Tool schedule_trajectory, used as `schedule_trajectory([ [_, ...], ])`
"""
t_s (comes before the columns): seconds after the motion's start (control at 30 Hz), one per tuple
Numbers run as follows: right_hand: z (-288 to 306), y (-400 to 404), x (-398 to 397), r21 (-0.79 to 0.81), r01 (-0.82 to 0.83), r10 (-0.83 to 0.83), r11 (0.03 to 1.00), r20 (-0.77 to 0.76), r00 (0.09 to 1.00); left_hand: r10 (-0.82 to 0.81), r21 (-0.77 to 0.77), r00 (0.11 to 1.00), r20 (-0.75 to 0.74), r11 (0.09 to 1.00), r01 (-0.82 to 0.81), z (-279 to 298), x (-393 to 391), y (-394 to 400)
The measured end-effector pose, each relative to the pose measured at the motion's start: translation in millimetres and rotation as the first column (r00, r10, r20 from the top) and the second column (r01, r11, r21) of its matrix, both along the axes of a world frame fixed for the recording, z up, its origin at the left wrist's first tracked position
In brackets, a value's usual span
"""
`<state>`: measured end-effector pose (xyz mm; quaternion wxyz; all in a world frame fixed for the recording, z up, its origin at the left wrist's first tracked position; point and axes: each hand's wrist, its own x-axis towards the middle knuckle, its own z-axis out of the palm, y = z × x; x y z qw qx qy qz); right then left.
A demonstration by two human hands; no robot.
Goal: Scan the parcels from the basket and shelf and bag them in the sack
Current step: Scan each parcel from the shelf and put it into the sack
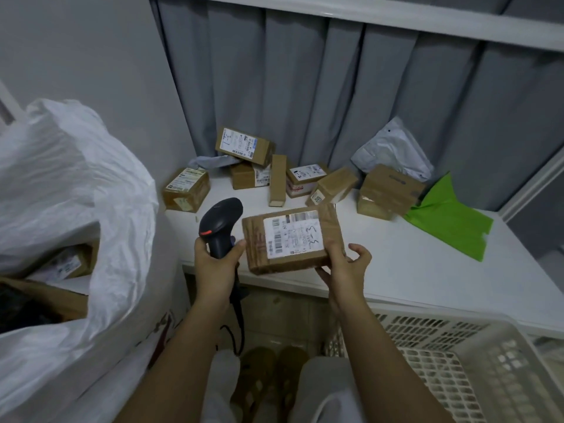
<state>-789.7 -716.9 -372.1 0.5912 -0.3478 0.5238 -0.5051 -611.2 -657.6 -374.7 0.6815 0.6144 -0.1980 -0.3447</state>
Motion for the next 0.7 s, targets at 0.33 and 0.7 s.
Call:
schedule_trajectory([
  [0.33,0,15,13,-0.067,-0.406,0.379,0.912,-0.243,0.893,-0.041,-0.069,0.995,-0.095,0.997,0.034,4,-27,-5],
  [0.7,-8,5,2,0.165,-0.474,0.501,0.865,-0.311,0.807,-0.165,-0.030,0.958,0.234,0.984,0.177,2,-14,1],
])
